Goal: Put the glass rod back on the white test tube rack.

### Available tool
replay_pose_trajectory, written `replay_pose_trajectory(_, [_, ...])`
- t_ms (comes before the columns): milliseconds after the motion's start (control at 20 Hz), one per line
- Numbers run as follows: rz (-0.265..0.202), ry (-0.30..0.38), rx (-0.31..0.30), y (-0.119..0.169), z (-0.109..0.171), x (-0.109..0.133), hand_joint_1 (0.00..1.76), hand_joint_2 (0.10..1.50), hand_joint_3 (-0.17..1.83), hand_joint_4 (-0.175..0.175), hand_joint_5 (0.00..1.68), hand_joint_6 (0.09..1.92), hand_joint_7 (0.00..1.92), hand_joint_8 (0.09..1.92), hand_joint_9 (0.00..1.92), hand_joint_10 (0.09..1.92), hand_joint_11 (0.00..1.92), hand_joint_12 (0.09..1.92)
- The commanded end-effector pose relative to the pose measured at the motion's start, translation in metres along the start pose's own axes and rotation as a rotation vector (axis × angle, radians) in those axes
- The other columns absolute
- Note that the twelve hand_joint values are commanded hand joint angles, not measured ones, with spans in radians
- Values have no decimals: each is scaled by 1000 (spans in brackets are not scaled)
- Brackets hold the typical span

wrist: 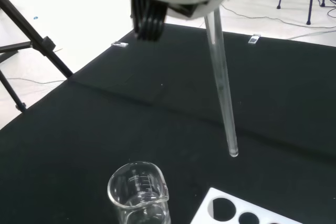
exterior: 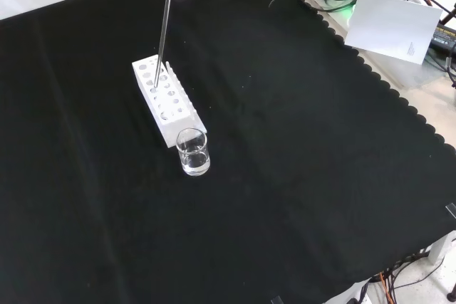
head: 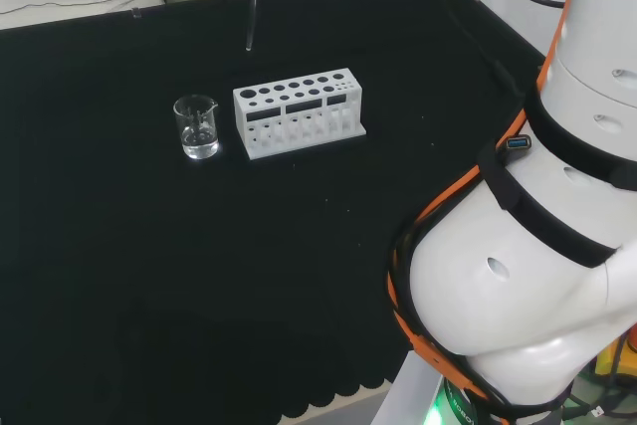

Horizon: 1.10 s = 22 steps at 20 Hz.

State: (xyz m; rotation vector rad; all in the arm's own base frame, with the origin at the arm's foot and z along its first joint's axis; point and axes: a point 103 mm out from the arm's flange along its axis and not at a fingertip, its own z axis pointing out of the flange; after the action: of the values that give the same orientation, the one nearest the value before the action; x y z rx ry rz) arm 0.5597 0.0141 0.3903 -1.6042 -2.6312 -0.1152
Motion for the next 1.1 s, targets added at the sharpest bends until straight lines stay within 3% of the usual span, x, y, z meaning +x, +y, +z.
replay_pose_trajectory(50, [20,-8,-8,-5,-3,-10,1181,639,901,-175,1075,1124,1411,1402,1879,1185,1904,1116])
replay_pose_trajectory(1100, [88,-66,-46,-36,-42,-43,1182,633,906,-175,1081,1116,1414,1396,1879,1183,1904,1114])
